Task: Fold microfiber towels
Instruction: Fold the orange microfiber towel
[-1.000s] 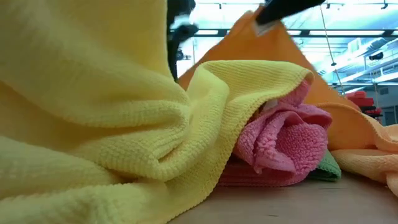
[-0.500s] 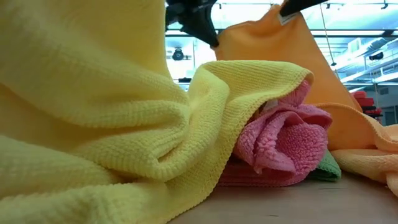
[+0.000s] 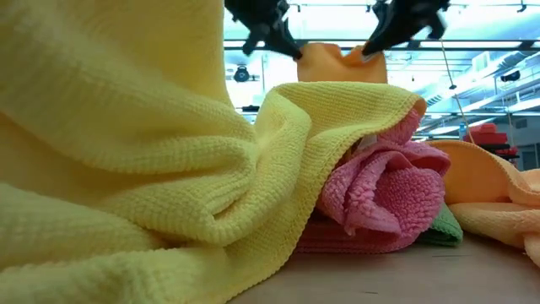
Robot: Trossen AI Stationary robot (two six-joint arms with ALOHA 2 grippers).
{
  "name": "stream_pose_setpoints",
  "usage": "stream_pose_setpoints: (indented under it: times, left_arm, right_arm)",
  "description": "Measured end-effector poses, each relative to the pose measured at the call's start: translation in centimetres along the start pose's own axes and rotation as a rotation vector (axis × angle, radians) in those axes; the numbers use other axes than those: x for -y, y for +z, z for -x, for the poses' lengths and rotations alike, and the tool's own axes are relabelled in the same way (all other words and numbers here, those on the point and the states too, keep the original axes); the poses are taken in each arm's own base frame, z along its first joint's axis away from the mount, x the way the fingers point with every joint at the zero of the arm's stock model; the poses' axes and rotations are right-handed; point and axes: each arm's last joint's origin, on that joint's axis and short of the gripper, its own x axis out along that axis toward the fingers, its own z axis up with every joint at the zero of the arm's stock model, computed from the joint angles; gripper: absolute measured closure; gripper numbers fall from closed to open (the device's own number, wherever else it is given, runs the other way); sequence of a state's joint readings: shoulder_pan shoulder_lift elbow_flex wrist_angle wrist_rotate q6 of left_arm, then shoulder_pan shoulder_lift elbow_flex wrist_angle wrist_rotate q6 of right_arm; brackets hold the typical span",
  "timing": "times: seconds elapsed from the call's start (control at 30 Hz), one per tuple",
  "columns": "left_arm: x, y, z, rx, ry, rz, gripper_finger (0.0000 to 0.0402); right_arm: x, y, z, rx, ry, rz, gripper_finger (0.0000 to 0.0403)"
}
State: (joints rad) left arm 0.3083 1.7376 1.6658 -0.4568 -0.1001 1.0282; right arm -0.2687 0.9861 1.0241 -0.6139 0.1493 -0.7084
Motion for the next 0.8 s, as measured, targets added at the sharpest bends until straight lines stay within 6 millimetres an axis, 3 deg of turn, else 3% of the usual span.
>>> stream_pose_setpoints:
  times: [0.23, 0.37, 0.53, 0.8]
  left_arm:
    - [-3.1, -3.5, -1.4, -0.020, 0.134, -0.046, 0.0398]
    - [-4.4, -4.0, -0.8, -0.029, 0.164, -0.046, 0.0398]
    - [-3.3, -3.4, -0.5, -0.006, 0.020, -0.015, 0.0398]
    - [2.5, -1.3, -2.6, -0.101, -0.325, 0.148, 0.0397]
  right_arm:
    - [5.4, -2.7, -2.0, -0.009, -0.205, 0.090, 0.0393]
    - [6.5, -3.9, -3.0, -0.011, -0.194, 0.099, 0.0393]
    - [5.5, -4.1, -4.0, -0.006, -0.060, 0.058, 0.0393]
    - [0.8, -3.4, -6.2, -0.040, 0.380, -0.083, 0.0393]
